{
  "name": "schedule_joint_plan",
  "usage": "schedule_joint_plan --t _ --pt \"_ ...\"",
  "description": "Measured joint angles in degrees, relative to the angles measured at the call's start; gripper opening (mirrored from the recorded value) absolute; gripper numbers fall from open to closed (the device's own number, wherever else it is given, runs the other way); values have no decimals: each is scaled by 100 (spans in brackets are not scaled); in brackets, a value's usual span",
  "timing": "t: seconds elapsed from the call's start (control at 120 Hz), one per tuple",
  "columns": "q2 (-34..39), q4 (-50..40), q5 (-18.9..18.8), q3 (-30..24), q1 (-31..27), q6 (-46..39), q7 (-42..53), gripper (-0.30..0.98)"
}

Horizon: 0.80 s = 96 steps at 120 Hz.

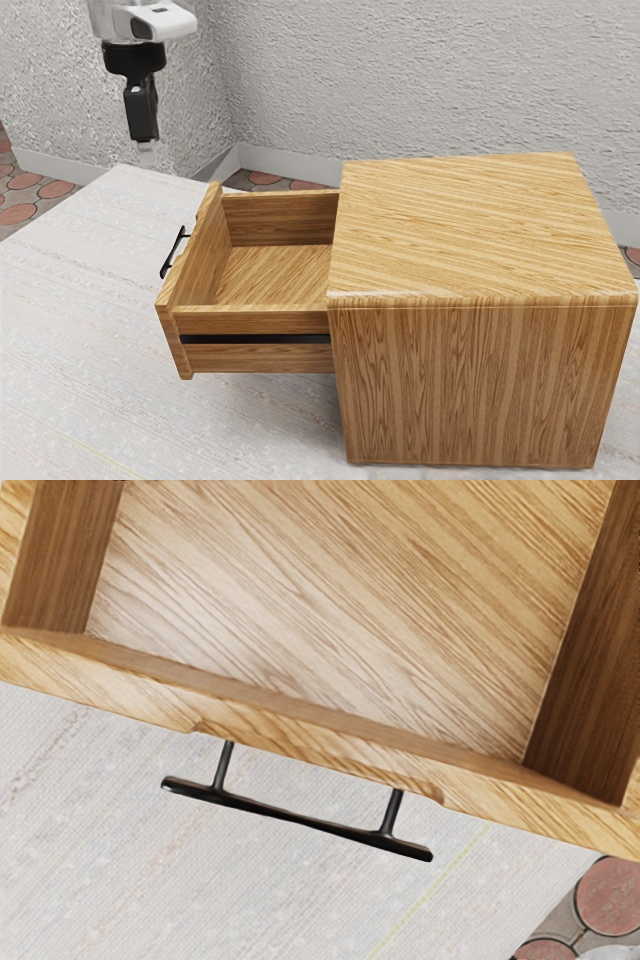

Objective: Push the drawer handle with one arm to close the drawer

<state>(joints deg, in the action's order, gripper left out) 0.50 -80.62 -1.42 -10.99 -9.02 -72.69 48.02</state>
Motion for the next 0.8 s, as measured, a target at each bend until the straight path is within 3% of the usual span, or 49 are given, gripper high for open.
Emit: schedule_joint_plan --t 0.342,0.433,0.475,0.642,0.8 --pt "25 100 -24 -33 -9 -2 201 68" --pt "709 489 -30 -360 -315 110 238 68" --pt "954 457 -35 -636 -126 218 256 69" --pt "1769 -647 -10 -991 44 450 323 68" --pt "2503 -3036 2 -498 -7 -331 449 69"
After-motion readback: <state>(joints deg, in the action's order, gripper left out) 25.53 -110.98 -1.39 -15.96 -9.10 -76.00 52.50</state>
